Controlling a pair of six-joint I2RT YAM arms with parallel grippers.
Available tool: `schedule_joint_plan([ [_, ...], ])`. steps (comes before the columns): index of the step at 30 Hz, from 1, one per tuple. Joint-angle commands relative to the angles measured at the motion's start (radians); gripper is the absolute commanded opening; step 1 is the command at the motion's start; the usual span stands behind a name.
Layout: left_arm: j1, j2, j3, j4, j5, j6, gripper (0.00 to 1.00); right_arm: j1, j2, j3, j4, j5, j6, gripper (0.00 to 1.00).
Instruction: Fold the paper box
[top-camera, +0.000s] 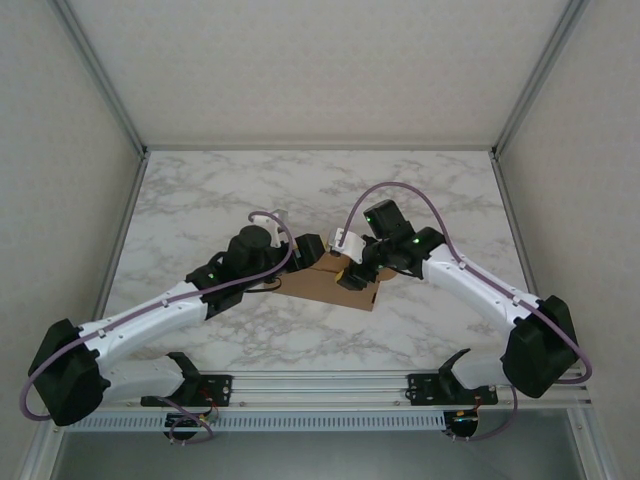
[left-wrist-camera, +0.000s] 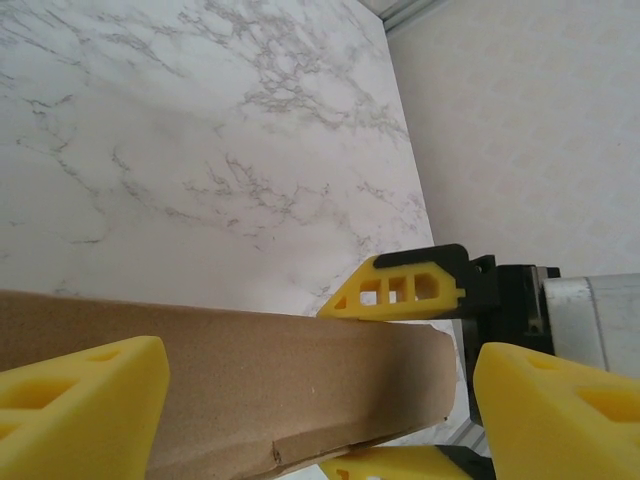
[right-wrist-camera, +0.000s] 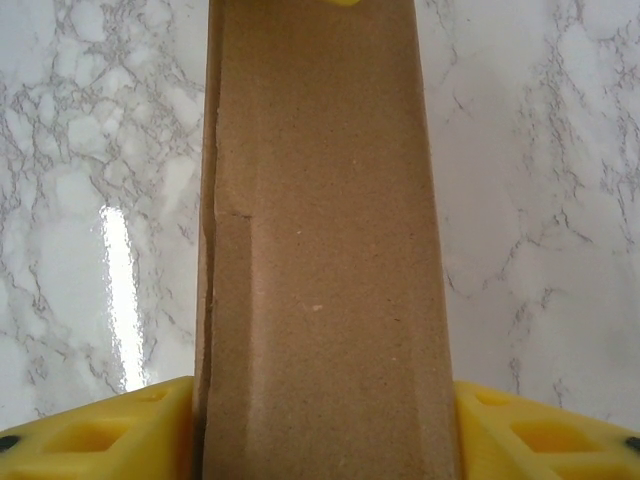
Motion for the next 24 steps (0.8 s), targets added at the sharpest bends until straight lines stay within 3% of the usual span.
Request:
schedule_joint_plan([
  [1, 0.001, -0.005, -0.026, -0.059, 0.013, -0.028, 0.81, 0.025, 0.041, 0.009, -0.040, 0.001, -0.015, 0.54],
  [5, 0.001, -0.018, -0.026, -0.068, 0.006, -0.026, 0.81, 0.031, 0.041, 0.022, -0.048, 0.015, -0.027, 0.37],
  [8, 0.002, -0.027, -0.033, -0.075, 0.002, -0.025, 0.81, 0.033, 0.030, 0.021, -0.036, 0.031, -0.030, 0.33],
  [11, 0.001, -0.032, -0.045, -0.072, -0.001, -0.025, 0.82, 0.033, 0.029, 0.019, -0.038, 0.034, -0.028, 0.41],
  [15, 0.001, -0.027, -0.053, -0.075, -0.001, -0.025, 0.82, 0.036, 0.008, 0.015, -0.018, 0.023, 0.009, 0.63],
  [20, 0.001, -0.026, -0.049, -0.080, -0.015, -0.017, 0.82, 0.029, -0.089, 0.019, 0.047, -0.022, 0.098, 0.68],
  [24, 0.001, -0.020, -0.046, -0.084, -0.015, -0.015, 0.82, 0.013, -0.208, 0.006, 0.131, 0.014, 0.253, 0.65],
])
